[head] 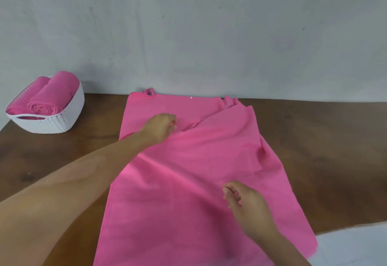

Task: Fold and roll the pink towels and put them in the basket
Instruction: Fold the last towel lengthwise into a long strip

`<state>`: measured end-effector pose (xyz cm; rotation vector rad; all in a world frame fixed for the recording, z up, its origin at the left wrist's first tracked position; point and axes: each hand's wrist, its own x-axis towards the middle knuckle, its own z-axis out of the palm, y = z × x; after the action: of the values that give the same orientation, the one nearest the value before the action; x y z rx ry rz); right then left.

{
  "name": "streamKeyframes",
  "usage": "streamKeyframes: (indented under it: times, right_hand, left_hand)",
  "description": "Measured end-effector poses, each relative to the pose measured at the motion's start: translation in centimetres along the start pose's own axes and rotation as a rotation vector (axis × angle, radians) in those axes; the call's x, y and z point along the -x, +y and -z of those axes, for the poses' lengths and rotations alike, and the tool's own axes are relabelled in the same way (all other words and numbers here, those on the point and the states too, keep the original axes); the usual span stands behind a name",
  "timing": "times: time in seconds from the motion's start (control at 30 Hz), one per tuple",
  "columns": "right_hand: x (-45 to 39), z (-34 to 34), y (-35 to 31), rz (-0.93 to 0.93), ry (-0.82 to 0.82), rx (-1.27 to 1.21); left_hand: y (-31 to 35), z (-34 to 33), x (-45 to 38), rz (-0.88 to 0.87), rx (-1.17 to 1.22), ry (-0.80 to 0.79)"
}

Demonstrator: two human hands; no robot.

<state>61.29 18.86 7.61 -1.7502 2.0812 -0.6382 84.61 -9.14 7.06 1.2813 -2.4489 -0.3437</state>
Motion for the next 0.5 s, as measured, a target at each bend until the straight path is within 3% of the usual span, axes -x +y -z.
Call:
streamKeyframes:
  times: [0.1, 0.3, 0.4, 0.5]
  right_hand:
    - [-3.4, 0.8, 0.6, -0.018, -0.002, 0.044]
    - [-9.1, 1.3, 1.9, -0.037, 0.017, 0.047]
    - [-11.0, 0.9, 2.0, -0.039, 0.022, 0.066]
    - [-13.5, 1.1, 1.4, -0.01, 0.082, 0.078]
  left_hand:
    - [0.7, -1.9, -4.0, 0.015, 0.041, -0.051]
    - [2.3, -5.4, -8.8, 0.016, -0.098, -0.24]
    - [2.3, -5.7, -9.2, 0.009, -0.039, -0.225]
    - [1.6, -4.5, -8.9, 0.021, 0.223, -0.114]
